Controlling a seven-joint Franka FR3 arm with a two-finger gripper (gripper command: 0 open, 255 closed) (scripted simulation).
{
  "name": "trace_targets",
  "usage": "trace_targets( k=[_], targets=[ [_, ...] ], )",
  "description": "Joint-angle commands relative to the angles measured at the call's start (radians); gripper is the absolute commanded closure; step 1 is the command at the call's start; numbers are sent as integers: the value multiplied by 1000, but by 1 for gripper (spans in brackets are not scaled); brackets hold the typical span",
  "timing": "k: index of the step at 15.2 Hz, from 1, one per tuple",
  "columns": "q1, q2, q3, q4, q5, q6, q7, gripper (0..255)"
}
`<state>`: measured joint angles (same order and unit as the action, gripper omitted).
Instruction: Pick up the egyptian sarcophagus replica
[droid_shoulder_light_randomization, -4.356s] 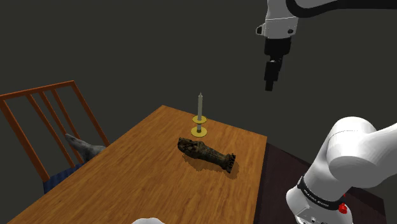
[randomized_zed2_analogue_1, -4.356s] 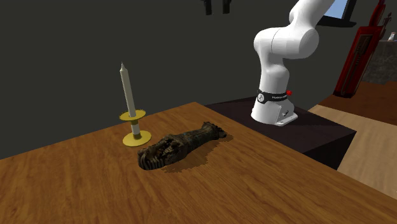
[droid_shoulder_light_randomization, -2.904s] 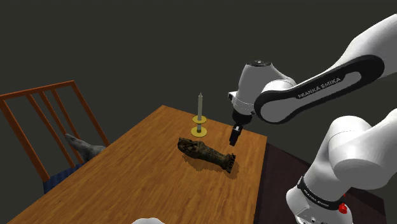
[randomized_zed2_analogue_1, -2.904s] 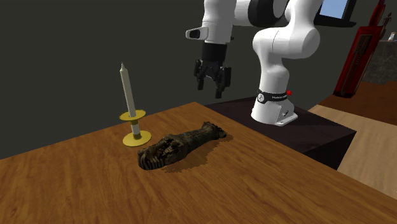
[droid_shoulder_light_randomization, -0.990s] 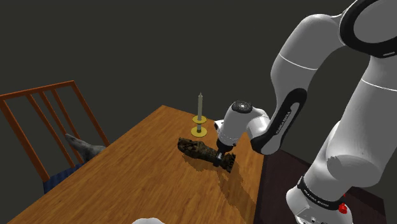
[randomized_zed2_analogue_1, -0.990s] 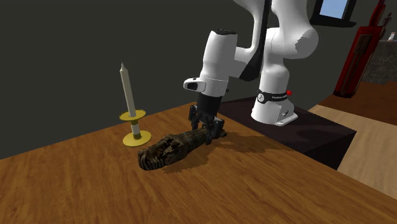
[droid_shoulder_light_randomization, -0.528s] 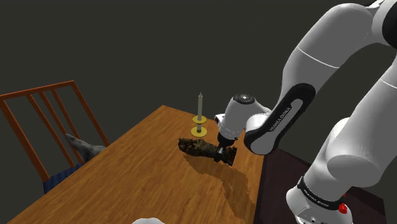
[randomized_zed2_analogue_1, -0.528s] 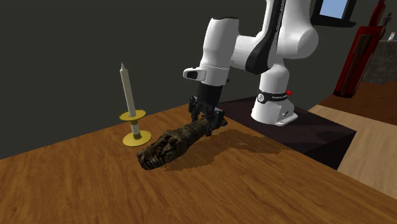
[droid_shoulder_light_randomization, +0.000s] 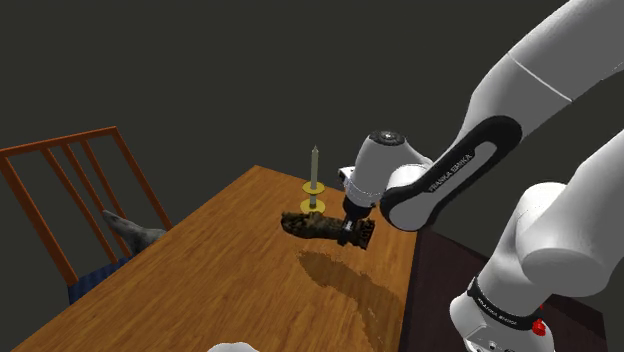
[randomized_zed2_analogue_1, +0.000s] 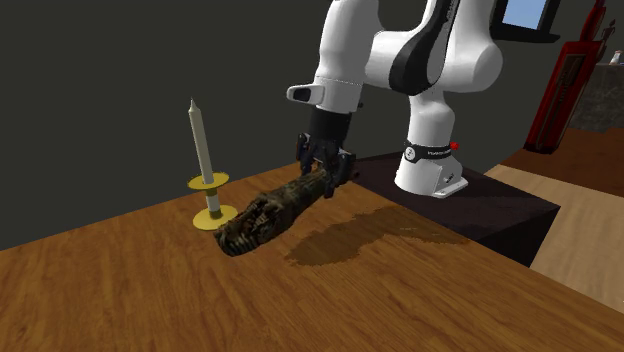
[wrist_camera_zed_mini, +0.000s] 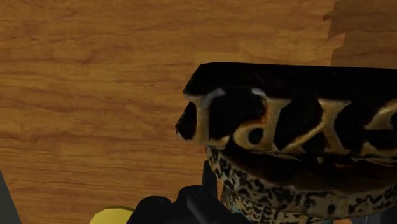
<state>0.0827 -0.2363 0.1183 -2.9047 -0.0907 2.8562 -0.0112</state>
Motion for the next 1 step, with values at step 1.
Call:
trace_targets(
  k=[1],
  targets=[
    [4, -12, -5, 0, 7, -11, -7, 255]
  ],
)
